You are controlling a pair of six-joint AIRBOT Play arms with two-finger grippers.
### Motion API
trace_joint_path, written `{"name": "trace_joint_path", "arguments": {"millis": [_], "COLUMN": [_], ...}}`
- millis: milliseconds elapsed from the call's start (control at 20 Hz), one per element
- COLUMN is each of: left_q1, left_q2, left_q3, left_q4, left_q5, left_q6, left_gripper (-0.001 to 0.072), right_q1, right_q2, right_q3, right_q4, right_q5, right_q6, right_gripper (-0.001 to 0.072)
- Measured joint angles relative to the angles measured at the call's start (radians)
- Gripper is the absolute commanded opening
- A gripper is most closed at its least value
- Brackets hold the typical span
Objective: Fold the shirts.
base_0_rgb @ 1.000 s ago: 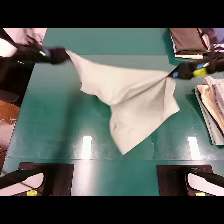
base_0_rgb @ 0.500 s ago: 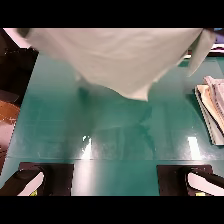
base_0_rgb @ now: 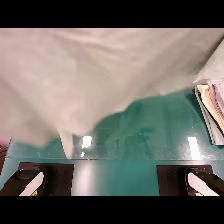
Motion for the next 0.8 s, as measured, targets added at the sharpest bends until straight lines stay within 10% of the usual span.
{"name": "trace_joint_path", "arguments": {"millis": [450,800], "left_q1": [0.000,0.000], "left_q2": [-0.168,-0.458], "left_q3": [-0.590,-0.824], "left_q4": [0.096,0.130], "left_q5": [-0.134,0.152], "left_q6": [-0.020,0.040], "left_gripper": [0.0035,0.0036], "right_q1": [0.041,0.110], "right_q2": [-0.376,-0.725], "right_q3": [-0.192,-0.170], "right_q4": [-0.021,-0.022], "right_q5": [0.085,-0.126], "right_q6": [0.023,-0.003], "right_gripper": [0.0016,0.0017]}}
